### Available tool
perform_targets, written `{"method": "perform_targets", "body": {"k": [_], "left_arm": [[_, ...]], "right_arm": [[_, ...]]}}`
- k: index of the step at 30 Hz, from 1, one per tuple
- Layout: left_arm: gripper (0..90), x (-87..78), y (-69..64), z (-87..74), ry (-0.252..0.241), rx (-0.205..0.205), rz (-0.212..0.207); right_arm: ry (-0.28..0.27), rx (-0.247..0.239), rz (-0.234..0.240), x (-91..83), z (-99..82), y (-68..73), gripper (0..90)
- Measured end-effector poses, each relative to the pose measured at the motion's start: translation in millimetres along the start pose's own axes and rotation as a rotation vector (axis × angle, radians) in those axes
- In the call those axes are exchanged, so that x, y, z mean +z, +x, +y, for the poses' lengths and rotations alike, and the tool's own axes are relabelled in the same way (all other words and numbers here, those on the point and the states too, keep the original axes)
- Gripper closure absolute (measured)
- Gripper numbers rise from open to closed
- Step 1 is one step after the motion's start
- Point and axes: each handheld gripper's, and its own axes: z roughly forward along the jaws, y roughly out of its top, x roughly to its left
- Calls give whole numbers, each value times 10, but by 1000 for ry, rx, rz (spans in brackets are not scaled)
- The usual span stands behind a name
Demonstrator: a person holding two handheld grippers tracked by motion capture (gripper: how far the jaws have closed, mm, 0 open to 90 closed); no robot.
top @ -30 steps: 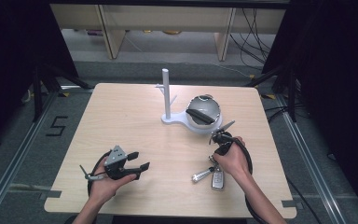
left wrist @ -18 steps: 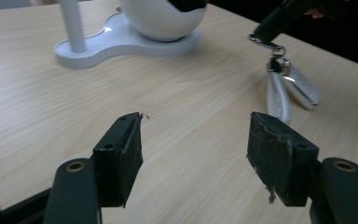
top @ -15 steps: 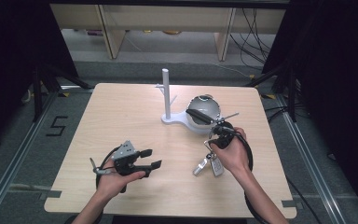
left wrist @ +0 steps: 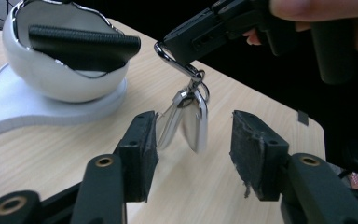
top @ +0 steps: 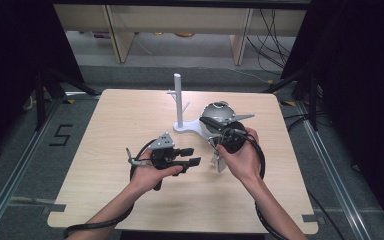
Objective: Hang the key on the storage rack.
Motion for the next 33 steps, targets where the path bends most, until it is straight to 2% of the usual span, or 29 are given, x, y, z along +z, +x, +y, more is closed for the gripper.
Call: {"method": "perform_targets", "body": {"k": [2,3,4,6,7,10,15,16,20,21,24,25,27,29,31,33], "left_arm": [[525,55,12,35,-8,-34,-13],[535,77,20,44,-15,-49,-27],[543,100,27,62,-17,-60,-28],[564,129,23,83,-24,-72,-23],[570,142,26,92,-28,-83,-34],[585,172,39,99,-29,-96,-32],[594,194,75,94,-42,-139,-42],[598,198,79,97,-44,-148,-44],[616,220,99,104,-54,-163,-55],[622,226,100,106,-58,-169,-54],[650,233,113,105,-64,-180,-66],[658,232,113,105,-65,-186,-67],[683,233,116,103,-65,-195,-70],[713,232,119,98,-63,-196,-73],[750,233,123,94,-76,-201,-87],[788,221,122,99,-74,-200,-79]], "right_arm": [[-17,0,10,-15,38,42,881],[-23,-15,18,-18,57,59,881],[-20,-3,23,-28,67,81,880],[-33,-26,26,-22,86,100,881],[-27,-10,35,-30,93,127,881],[-37,-20,33,-30,102,148,880],[-51,7,40,-45,107,195,881],[-53,-19,45,-42,113,177,881],[-53,-26,49,-41,110,190,881],[-72,-22,50,-31,108,194,881],[-55,-12,58,-40,108,215,881],[-76,-29,52,-26,106,208,881],[-84,-16,59,-23,104,224,881],[-74,-40,67,-33,112,214,881],[-74,-39,69,-40,111,226,880],[-80,-37,73,-39,110,229,880]]}}
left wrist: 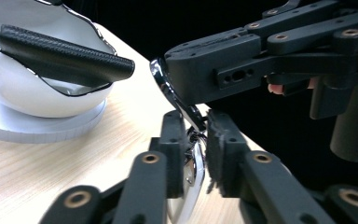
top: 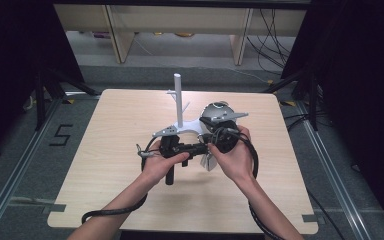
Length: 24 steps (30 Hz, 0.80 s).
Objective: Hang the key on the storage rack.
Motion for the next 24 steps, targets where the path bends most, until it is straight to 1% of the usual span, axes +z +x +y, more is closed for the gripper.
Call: {"method": "perform_targets", "body": {"k": [2,3,4,5,6,7,9,10,12,13,15,16,17,18,19,20,21,22,23,24], "left_arm": [[799,-3,0,4,0,3,-4],[803,-5,0,4,2,2,-5],[808,-8,0,4,4,3,-3],[820,-13,2,4,8,13,10],[830,-19,5,3,7,10,5],[834,-24,8,6,4,2,-1],[837,-32,0,15,8,10,4],[837,-35,-2,18,5,13,5],[838,-46,-1,30,9,11,2],[838,-52,-4,37,12,7,2],[839,-66,-7,51,19,10,5],[840,-71,-8,54,17,10,3],[839,-80,-12,59,15,18,4],[840,-86,-20,62,17,21,11],[840,-90,-21,65,14,26,12],[840,-97,-29,68,14,28,22],[841,-103,-29,72,14,40,23],[841,-107,-31,73,18,52,37],[843,-114,-32,74,21,65,56],[867,-126,-23,72,19,68,78]], "right_arm": [[-7,5,2,-6,-2,4,880],[-2,12,1,-10,-3,10,880],[-4,8,5,-11,-3,10,880],[-3,8,2,-18,-2,8,880],[-1,29,10,-29,1,22,881],[-7,22,13,-31,2,22,881],[-11,18,10,-33,2,15,881],[-23,5,14,-31,2,11,880],[-27,3,14,-43,4,18,880],[-42,-7,23,-35,4,11,880],[-41,-1,26,-42,2,17,879],[-45,-10,25,-44,-1,18,879],[-54,5,32,-41,-1,28,879],[-63,1,38,-42,-1,26,878],[-65,-31,26,-48,6,10,877],[-68,-34,29,-49,8,12,876],[-72,-34,29,-53,7,13,874],[-87,-30,31,-41,5,16,872],[-79,-30,37,-46,9,13,869],[-87,-42,31,-46,7,7,863]]}}
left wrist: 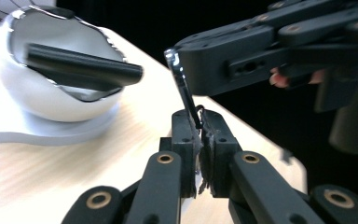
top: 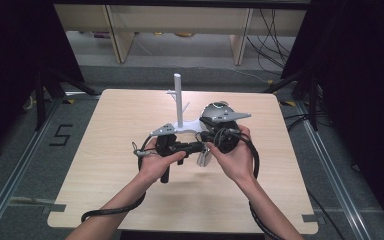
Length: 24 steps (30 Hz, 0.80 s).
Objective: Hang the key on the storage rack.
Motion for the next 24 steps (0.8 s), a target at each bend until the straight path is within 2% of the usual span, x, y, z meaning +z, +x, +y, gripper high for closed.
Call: {"method": "perform_targets", "body": {"k": [3,6,9,10,11,12,13,15,17,18,23,24], "left_arm": [[870,-25,14,2,-15,3,2],[870,-49,2,17,-18,27,28],[871,-69,13,20,-19,41,50],[871,-77,18,21,-15,48,59],[871,-88,24,21,-12,55,72],[871,-98,29,21,-10,61,85],[871,-105,32,20,-10,66,96],[871,-130,44,22,-10,77,120],[870,-156,57,26,-14,90,143],[870,-172,63,27,-14,94,156],[870,-252,128,26,-28,101,202],[870,-271,143,26,-30,103,213]], "right_arm": [[-1,0,5,-23,6,-9,859],[4,-7,10,-14,-8,-15,856],[-7,32,13,-31,-11,7,845],[-24,13,10,-33,-11,-13,842],[-35,33,13,-43,-14,-13,835],[-40,19,5,-63,-14,-36,829],[-47,56,2,-84,-19,-24,821],[-65,35,-18,-110,-22,-66,806],[-57,62,-21,-150,-39,-84,798],[-69,48,-18,-156,-51,-113,797],[-68,71,-46,-231,-154,-198,762],[-80,63,-55,-242,-193,-229,743]]}}
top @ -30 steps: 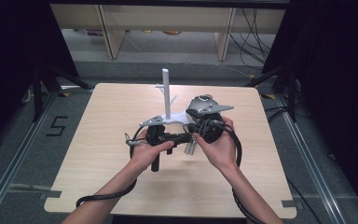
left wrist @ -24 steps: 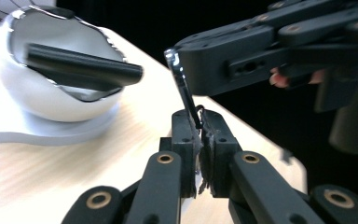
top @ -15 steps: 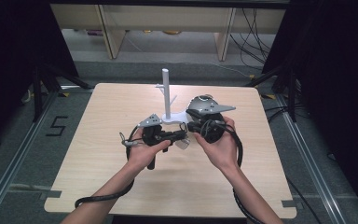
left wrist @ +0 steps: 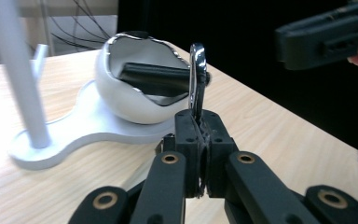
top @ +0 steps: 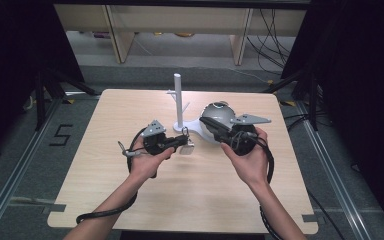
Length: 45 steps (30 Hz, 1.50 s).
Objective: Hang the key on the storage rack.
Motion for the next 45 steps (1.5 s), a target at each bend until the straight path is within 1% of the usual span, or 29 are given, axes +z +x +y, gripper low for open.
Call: {"method": "perform_targets", "body": {"k": [1,2,3,4,8,10,11,13,15,16,17,18,20,21,22,25,27,28,29,30,31,32,34,35,36,40,41,44,45], "left_arm": [[870,-18,19,-2,-1,5,10],[870,-30,30,-5,-6,2,20],[870,-54,55,-9,-7,9,33],[870,-72,73,-13,-11,13,46],[870,-145,148,-26,-21,23,88],[870,-183,183,-34,-29,23,104],[870,-202,199,-36,-33,23,116],[870,-236,235,-36,-38,22,134],[870,-263,266,-32,-44,26,151],[870,-277,284,-30,-49,29,163],[870,-286,295,-29,-51,28,168],[870,-293,313,-29,-62,26,173],[870,-311,333,-23,-59,37,198],[870,-315,342,-21,-63,35,204],[869,-316,352,-20,-66,35,208],[869,-322,380,-13,-75,44,227],[869,-321,385,-7,-76,47,241],[870,-318,392,-2,-78,52,248],[870,-315,397,1,-79,54,253],[870,-307,405,5,-81,55,259],[869,-295,421,13,-81,55,263],[869,-288,429,16,-83,54,268],[869,-269,450,34,-83,60,281],[869,-254,460,46,-90,58,290],[869,-248,464,54,-89,57,295],[869,-206,488,96,-100,67,315],[869,-197,493,107,-103,68,320],[869,-175,512,133,-107,67,332],[869,-170,519,141,-105,68,336]], "right_arm": [[-3,-7,-13,-4,-34,-30,736],[5,20,-21,-17,-68,-38,736],[7,0,-25,-29,-92,-84,733],[-6,19,-35,-26,-144,-108,724],[-11,-1,-48,-44,-287,-243,672],[-5,36,-64,-57,-367,-280,668],[-12,38,-70,-59,-419,-324,669],[1,58,-74,-77,-482,-367,668],[-5,52,-96,-85,-571,-423,658],[1,64,-94,-86,-601,-434,650],[-4,56,-106,-86,-653,-467,640],[5,59,-103,-92,-681,-483,636],[18,69,-111,-100,-755,-518,629],[18,41,-120,-107,-796,-571,626],[10,43,-117,-105,-831,-591,623],[18,57,-135,-118,-921,-620,620],[3,62,-132,-110,-975,-640,619],[5,62,-151,-117,-1003,-644,619],[-3,63,-146,-111,-1039,-661,619],[0,115,-153,-112,-1059,-624,618],[18,123,-156,-126,-1079,-626,616],[-9,84,-152,-104,-1109,-674,614],[-2,88,-163,-110,-1138,-670,608],[-3,59,-175,-105,-1154,-692,605],[-18,73,-157,-93,-1168,-692,603],[7,78,-170,-109,-1190,-692,602],[-6,80,-166,-100,-1197,-693,602],[-10,85,-163,-107,-1203,-693,601],[-4,114,-170,-111,-1203,-665,601]]}}
